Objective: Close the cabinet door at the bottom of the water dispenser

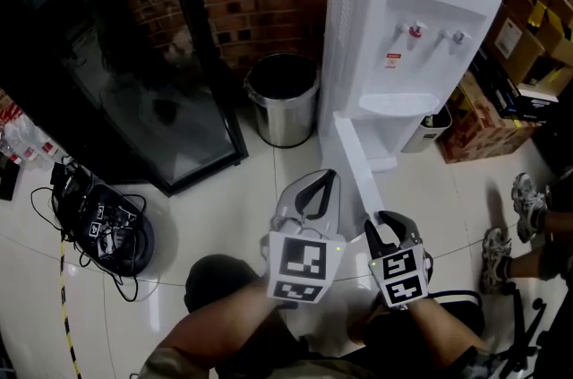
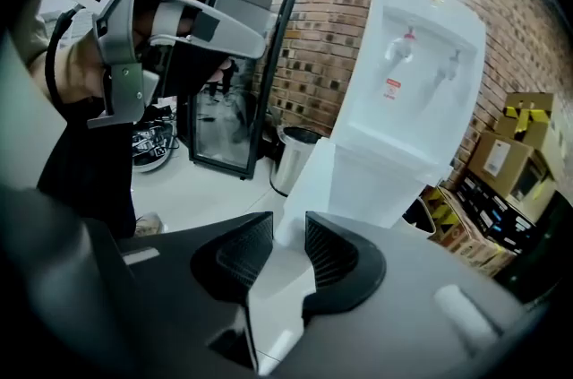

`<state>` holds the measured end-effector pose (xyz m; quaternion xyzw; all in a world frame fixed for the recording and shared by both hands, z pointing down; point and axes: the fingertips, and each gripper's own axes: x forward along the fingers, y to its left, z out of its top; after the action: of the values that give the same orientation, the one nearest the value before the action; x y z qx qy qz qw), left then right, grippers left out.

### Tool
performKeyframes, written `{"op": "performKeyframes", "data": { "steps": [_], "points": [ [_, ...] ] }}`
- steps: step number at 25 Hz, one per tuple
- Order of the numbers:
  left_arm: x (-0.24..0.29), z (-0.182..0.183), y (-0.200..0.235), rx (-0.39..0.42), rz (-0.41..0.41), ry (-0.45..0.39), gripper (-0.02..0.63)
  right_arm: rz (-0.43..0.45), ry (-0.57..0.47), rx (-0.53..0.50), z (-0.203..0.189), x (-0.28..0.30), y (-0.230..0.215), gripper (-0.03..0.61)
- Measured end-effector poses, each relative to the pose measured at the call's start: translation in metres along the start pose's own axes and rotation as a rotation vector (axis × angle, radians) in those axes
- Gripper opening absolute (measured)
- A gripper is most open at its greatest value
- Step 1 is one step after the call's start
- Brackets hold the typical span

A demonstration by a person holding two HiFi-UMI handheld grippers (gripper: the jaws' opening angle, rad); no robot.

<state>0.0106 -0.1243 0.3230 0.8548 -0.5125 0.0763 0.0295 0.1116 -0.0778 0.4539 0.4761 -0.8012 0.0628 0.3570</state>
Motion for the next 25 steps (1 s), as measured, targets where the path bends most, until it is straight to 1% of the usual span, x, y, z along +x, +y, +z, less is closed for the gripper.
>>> {"op": "performKeyframes", "data": {
  "steps": [3, 7, 9, 16, 25],
  "points": [
    [0.013, -0.008, -0.012, -0.003, -0.036, 0.028, 0.0, -0.029, 0.019, 0.041, -0.007, -0.001, -0.018, 0.106],
    [0.027, -0.017, -0.023, 0.024, -0.064, 0.047, 0.0, -0.069, 0.05, 0.096, -0.015, -0.001, -0.044, 0.101],
    [0.035, -0.023, -0.024, 0.031, -0.068, 0.061, 0.0, -0.091, 0.063, 0.123, -0.018, 0.0, -0.058, 0.101],
    [0.066, -0.033, -0.019, -0.003, -0.063, 0.079, 0.0, -0.16, 0.086, 0.189, -0.029, 0.004, -0.102, 0.106],
    [0.095, -0.046, -0.027, -0.004, -0.092, 0.101, 0.0, -0.23, 0.11, 0.233, -0.037, 0.013, -0.153, 0.106]
  ]
}}
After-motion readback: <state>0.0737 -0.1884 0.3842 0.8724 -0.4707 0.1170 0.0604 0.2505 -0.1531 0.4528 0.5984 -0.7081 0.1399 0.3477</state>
